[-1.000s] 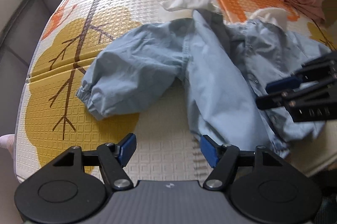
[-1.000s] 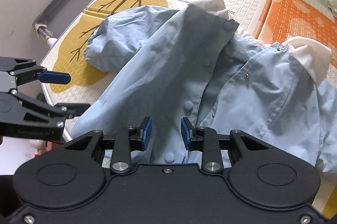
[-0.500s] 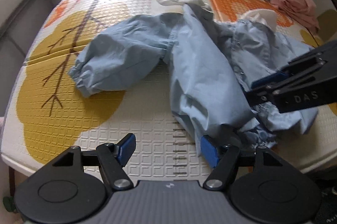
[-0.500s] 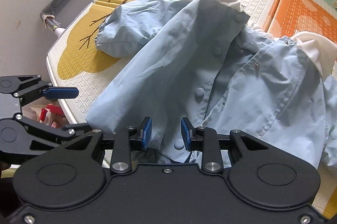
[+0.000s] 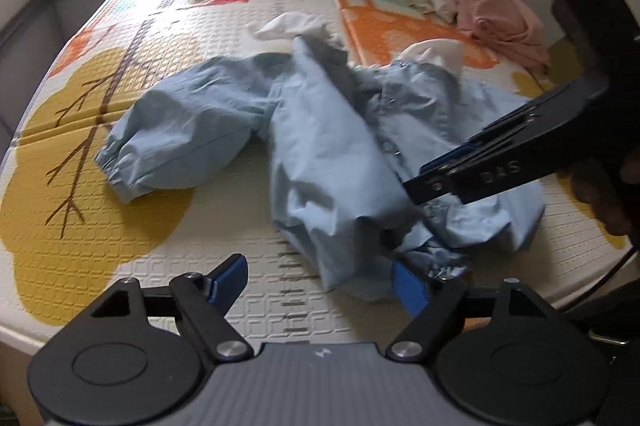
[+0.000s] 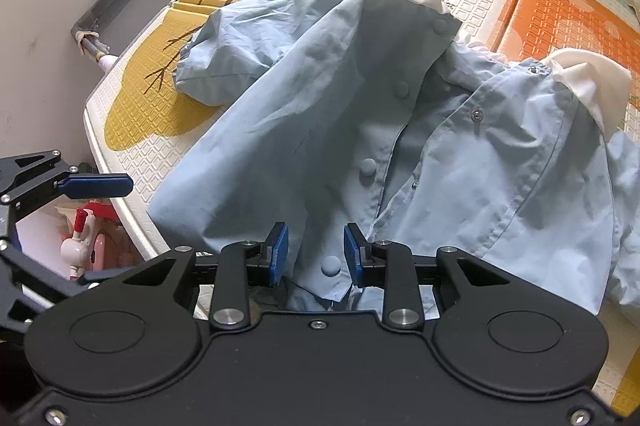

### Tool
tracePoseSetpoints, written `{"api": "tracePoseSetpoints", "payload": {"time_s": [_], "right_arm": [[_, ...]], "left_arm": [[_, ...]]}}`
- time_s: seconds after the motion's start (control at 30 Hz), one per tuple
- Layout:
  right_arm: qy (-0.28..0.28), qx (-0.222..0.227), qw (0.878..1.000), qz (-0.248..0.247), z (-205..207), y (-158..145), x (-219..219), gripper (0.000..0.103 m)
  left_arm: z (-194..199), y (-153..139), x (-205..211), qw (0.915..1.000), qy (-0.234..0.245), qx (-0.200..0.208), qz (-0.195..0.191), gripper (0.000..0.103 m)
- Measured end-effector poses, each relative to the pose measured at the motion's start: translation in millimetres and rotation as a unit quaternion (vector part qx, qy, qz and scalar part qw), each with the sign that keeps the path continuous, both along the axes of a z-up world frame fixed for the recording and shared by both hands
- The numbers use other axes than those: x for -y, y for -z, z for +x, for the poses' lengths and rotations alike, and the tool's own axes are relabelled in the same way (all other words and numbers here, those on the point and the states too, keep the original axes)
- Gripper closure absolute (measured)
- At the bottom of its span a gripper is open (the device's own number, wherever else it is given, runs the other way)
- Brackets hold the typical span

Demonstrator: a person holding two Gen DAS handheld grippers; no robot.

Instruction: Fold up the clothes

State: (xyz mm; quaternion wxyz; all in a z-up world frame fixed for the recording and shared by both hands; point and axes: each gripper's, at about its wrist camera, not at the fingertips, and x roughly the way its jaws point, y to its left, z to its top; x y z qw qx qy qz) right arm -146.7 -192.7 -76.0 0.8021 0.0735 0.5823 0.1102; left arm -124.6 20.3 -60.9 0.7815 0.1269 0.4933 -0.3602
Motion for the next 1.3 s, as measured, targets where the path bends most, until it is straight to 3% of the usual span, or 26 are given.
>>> {"api": "tracePoseSetpoints", "payload": {"time_s": [0.53, 0.83, 1.0, 1.17, 1.3], "right_arm": [[0.006, 0.003, 1.0, 0.003, -0.6, 1.2, 2.3, 0.075], [0.011, -0.013, 1.0, 0.0, 4.9, 15.6, -0.1, 0.075], [0.01, -0.031, 0.999, -0.01, 5.9, 33.1, -1.5, 0.075], [0.004, -0.044, 0.999, -0.022, 6.4, 47.8, -5.0, 0.076], [-0.006, -0.052, 0.998, -0.037, 6.9, 56.9, -9.7, 0.076]], "left_arm": [[10.4, 31.1, 27.2, 0.9997, -0.013, -0.016, -0.013, 0.025], [19.6, 42.8, 26.4, 0.9991, -0.025, -0.027, 0.019, 0.047], [23.1, 46.1, 24.7, 0.9971, -0.041, -0.042, 0.049, 0.067], [26.0, 44.6, 21.6, 0.9959, -0.052, -0.052, 0.053, 0.07], [34.4, 45.3, 11.8, 0.991, -0.098, -0.064, 0.064, 0.07]]}}
